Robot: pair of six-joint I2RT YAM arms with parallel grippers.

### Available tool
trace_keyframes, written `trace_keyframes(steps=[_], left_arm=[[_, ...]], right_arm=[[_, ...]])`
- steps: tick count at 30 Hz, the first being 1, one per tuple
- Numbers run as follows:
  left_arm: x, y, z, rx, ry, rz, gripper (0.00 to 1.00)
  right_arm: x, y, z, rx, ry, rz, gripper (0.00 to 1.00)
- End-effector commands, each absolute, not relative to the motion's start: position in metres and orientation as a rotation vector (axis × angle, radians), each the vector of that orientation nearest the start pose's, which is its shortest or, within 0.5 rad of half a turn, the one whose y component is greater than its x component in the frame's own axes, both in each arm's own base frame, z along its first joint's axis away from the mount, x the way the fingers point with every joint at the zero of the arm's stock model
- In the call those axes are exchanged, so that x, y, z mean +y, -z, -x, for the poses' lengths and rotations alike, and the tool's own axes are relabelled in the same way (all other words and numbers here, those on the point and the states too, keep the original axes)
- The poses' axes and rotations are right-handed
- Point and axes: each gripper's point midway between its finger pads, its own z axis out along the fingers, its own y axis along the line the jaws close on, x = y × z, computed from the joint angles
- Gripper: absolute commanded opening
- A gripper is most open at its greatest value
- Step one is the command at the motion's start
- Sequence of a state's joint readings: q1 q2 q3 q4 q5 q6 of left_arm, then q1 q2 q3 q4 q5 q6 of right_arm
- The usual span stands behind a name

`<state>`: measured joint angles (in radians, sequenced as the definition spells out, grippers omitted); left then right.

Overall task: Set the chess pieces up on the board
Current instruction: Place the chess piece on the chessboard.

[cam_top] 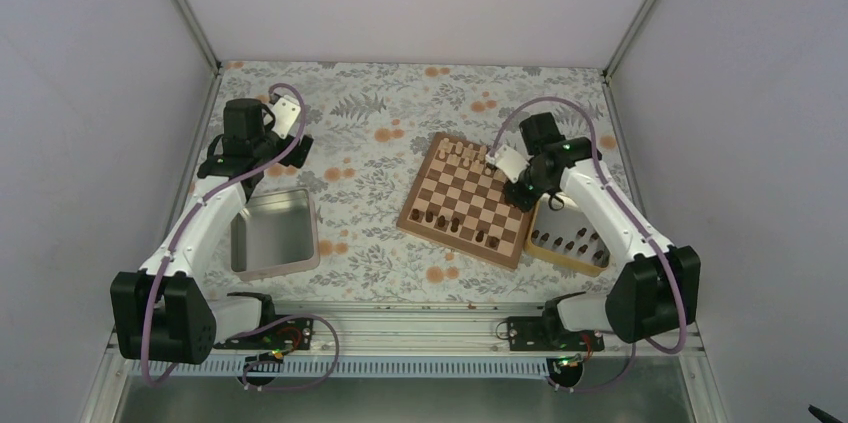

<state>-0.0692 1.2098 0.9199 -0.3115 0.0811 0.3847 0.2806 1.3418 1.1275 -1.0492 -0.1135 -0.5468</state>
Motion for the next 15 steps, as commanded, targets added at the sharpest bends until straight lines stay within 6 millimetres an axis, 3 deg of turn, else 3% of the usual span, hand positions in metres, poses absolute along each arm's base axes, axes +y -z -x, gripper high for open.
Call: trace_keyframes(steps=[1,15], left_arm=[[-0.038,-0.217,-0.379,2.067,-0.11,-0.519,1.0],[-0.036,-0.214,-0.381,2.075,-0.123,-0.512,1.0]], right_arm=[[0.1,-0.125,-0.249,2.62,-0.139,1.182,0.11],[0.101,-0.093,-0.201,2.647,-0.244,1.233,0.11]])
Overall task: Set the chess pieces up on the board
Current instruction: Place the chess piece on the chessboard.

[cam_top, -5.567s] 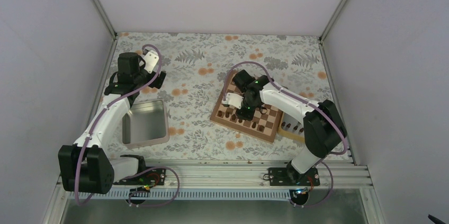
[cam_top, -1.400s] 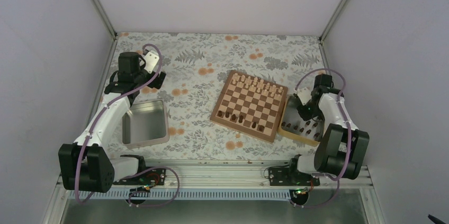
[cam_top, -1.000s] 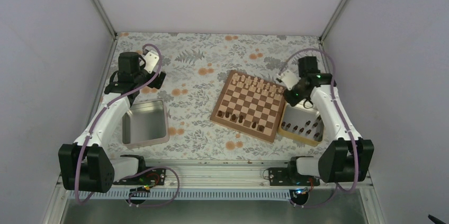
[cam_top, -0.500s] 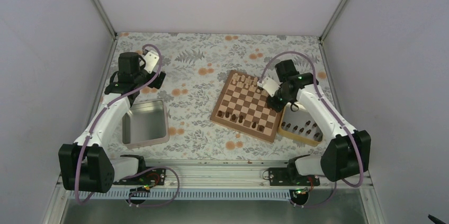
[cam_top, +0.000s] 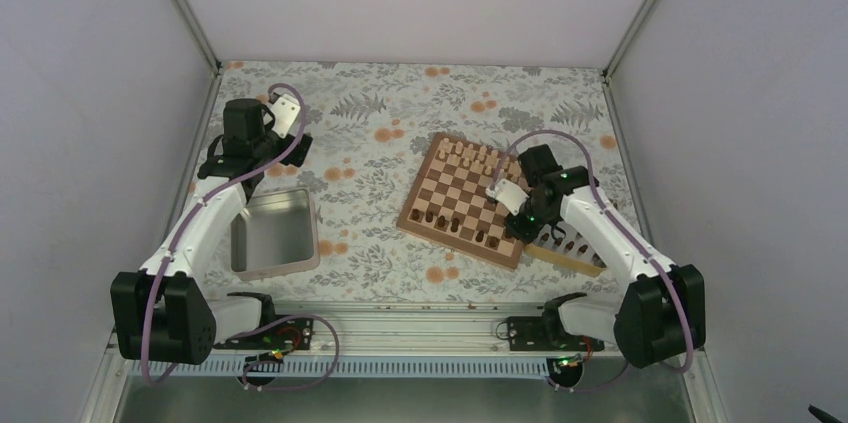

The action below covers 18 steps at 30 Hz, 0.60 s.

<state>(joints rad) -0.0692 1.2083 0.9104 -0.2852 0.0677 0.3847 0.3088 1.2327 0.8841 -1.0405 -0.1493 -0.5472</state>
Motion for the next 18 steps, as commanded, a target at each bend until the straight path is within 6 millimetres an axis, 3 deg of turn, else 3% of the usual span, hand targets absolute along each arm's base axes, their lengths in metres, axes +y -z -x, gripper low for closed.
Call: trace_keyframes(steps=[1,18], left_arm=[[-0.036,-0.214,-0.381,2.076,-0.124,-0.513,1.0],[-0.036,-0.21,-0.382,2.083,-0.128,-0.515,1.0]], right_arm=[[0.101,-0.091,-0.198,2.652,-0.25,1.235,0.11],[0.102,-0.082,-0.188,2.706,-0.266,1.277,0.11]])
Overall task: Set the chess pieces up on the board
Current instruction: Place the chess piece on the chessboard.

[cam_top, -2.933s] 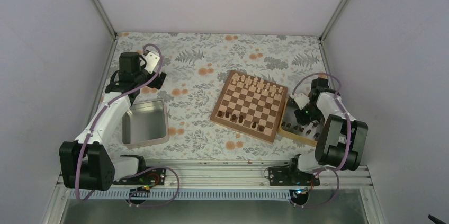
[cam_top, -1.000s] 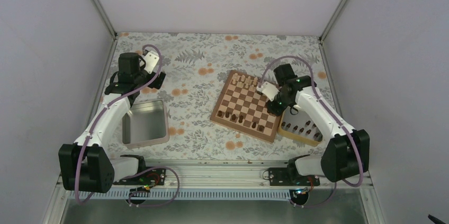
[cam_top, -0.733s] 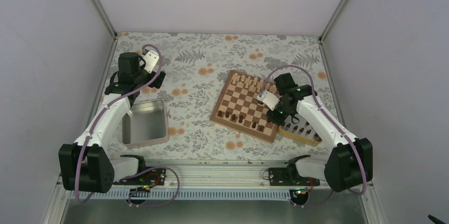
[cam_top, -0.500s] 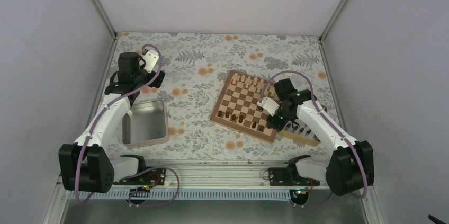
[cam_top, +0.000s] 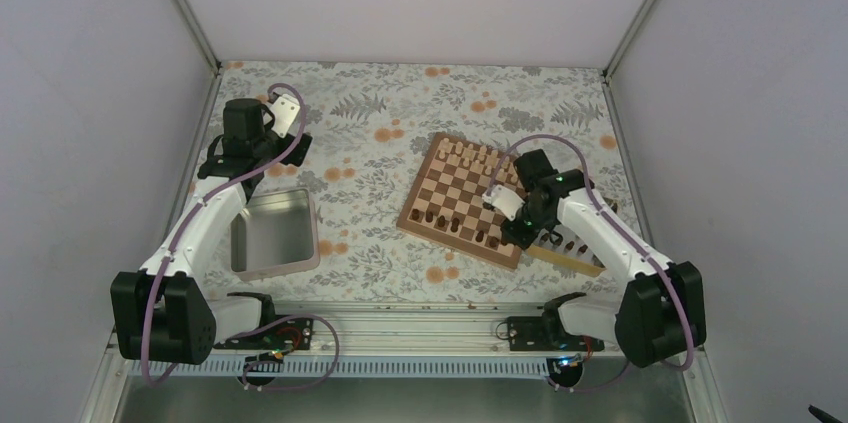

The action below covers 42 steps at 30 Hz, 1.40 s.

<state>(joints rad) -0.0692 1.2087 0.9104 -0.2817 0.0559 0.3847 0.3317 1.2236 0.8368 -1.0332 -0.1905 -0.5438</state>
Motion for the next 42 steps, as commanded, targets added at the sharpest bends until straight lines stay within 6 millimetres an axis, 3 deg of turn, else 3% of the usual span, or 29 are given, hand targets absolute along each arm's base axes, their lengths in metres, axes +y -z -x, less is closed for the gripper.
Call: trace_keyframes(steps=[1,28,42], left_arm=[[-0.036,-0.209,-0.382,2.084,-0.126,-0.516,1.0],[-0.036,-0.208,-0.382,2.082,-0.131,-0.52,1.0],[-0.035,-0.206,-0.382,2.085,-0.134,-0.522,1.0]], right_arm=[[0.099,-0.081,-0.187,2.718,-0.245,1.28,0.11],[0.096,-0.07,-0.187,2.769,-0.221,1.295,0.14],[0.099,-0.068,-0.19,2.752,-0.238,1.294,0.26]])
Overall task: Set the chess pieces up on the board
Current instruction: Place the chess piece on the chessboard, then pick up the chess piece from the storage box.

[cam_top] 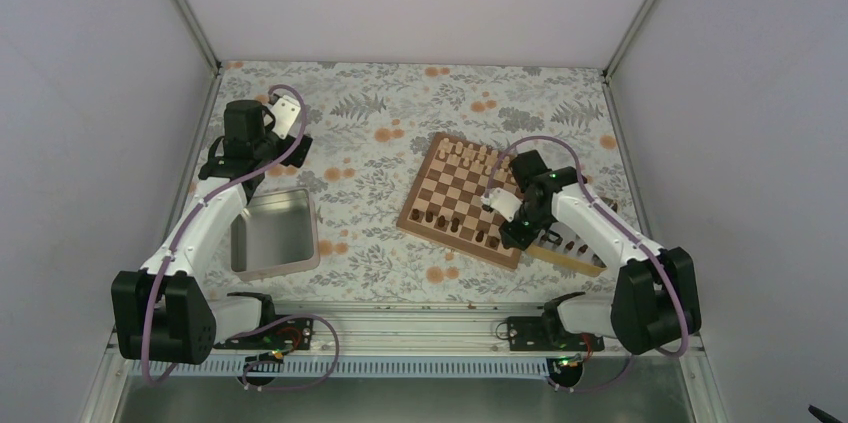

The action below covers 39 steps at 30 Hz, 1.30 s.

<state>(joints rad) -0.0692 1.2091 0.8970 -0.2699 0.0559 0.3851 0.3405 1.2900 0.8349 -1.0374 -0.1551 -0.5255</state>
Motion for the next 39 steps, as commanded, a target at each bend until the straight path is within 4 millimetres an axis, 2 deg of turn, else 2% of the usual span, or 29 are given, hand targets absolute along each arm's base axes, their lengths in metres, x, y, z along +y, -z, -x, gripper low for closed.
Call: trace_keyframes(steps=[1,7,13,16,22,26,32,35,39], left_arm=[[-0.035,-0.206,-0.382,2.085,-0.135,-0.522,1.0],[-0.035,-0.206,-0.382,2.084,-0.138,-0.52,1.0],[-0.035,-0.208,-0.382,2.078,-0.135,-0.52,1.0],[-0.036,-0.212,-0.381,2.068,-0.131,-0.519,1.0],[-0.031,-0.213,-0.382,2.085,-0.156,-0.498,1.0],[-0.027,-0.215,-0.382,2.091,-0.175,-0.486,1.0],[-0.033,-0.208,-0.383,2.099,-0.14,-0.508,1.0],[-0.034,-0.207,-0.384,2.107,-0.129,-0.506,1.0],[-0.038,-0.204,-0.386,2.128,-0.094,-0.509,1.0]], right_arm=[[0.099,-0.069,-0.19,2.752,-0.236,1.292,0.26],[0.102,-0.094,-0.201,2.678,-0.211,1.241,0.27],[0.074,-0.12,-0.217,2.623,-0.075,1.088,0.29],[0.034,-0.128,-0.228,2.647,0.048,0.934,0.3],[-0.054,-0.138,-0.232,2.714,0.198,0.641,0.31],[-0.097,-0.144,-0.232,2.761,0.231,0.449,0.33],[-0.118,-0.153,-0.247,2.78,0.28,0.304,0.32],[-0.122,-0.141,-0.248,2.821,0.27,0.257,0.31],[-0.123,-0.134,-0.254,2.788,0.282,0.249,0.32]])
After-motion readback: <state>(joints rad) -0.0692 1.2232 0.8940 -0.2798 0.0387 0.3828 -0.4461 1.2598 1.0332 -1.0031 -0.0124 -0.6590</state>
